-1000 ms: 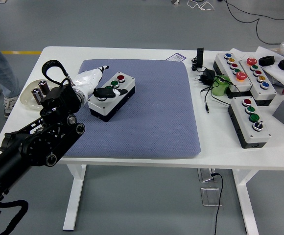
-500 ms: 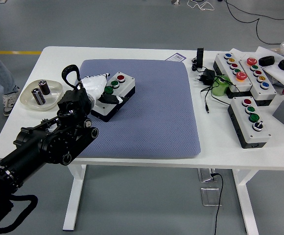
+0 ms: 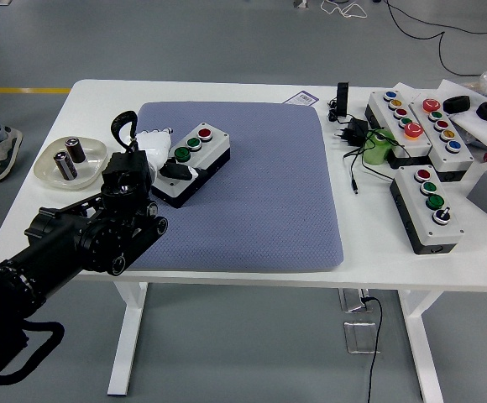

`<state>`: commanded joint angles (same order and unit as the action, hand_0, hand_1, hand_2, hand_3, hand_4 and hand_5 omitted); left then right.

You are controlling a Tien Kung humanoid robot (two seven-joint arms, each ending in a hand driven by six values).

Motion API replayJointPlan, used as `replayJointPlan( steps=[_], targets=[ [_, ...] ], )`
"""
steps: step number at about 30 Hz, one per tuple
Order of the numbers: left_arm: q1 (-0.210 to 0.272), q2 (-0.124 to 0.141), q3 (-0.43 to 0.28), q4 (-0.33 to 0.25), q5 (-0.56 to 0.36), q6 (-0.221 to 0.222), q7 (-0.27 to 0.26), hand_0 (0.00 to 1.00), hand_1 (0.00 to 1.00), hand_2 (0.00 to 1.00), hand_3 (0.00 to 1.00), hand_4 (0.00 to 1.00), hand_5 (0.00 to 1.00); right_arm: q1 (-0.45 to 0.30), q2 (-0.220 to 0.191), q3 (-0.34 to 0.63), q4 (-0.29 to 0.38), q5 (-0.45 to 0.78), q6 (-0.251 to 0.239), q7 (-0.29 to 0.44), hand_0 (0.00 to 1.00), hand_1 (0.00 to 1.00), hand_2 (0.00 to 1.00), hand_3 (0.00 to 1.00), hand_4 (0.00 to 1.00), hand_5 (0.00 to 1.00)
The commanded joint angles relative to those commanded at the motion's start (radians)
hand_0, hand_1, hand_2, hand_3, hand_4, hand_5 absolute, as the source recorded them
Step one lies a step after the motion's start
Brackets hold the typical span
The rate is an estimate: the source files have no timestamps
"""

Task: Pick up the button,place it on the desk,press the button,press the button

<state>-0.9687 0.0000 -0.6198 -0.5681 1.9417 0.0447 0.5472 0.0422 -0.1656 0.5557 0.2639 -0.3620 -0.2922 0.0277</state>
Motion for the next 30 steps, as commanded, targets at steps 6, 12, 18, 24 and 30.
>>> replayJointPlan(
  steps=[6,12,18,24,30],
  targets=[
    [-0.005,0.0,0.069,0.024,-0.062,0.006,0.021,0.73,0.871,0.948,0.998,0.998,0.415,-0.002,-0.002,0.001,-0.001,0.0,-0.001,0.001,0.64,0.554,0.593,0.631,0.236,0.257],
    [0.001,0.0,0.098,0.024,-0.072,0.024,0.02,0.631,0.797,0.881,0.998,0.966,0.235,-0.003,-0.002,0.0,-0.003,0.0,-0.002,0.001,0.64,0.553,0.593,0.631,0.236,0.26],
    [0.011,0.0,0.107,0.014,-0.045,0.076,0.003,0.483,0.583,0.611,0.884,0.844,0.066,-0.006,-0.003,-0.004,-0.004,0.004,-0.002,0.001,0.639,0.553,0.59,0.631,0.236,0.259],
    [0.019,0.0,0.113,0.013,-0.043,0.116,-0.012,0.298,0.36,0.366,0.644,0.712,0.002,-0.007,-0.004,-0.009,-0.005,0.007,-0.003,0.0,0.639,0.553,0.59,0.631,0.236,0.261],
    [0.028,0.0,0.11,0.008,-0.041,0.129,-0.035,0.116,0.146,0.164,0.367,0.606,0.002,-0.007,-0.003,-0.011,-0.005,0.01,-0.004,0.0,0.639,0.553,0.589,0.631,0.236,0.26]
  ],
)
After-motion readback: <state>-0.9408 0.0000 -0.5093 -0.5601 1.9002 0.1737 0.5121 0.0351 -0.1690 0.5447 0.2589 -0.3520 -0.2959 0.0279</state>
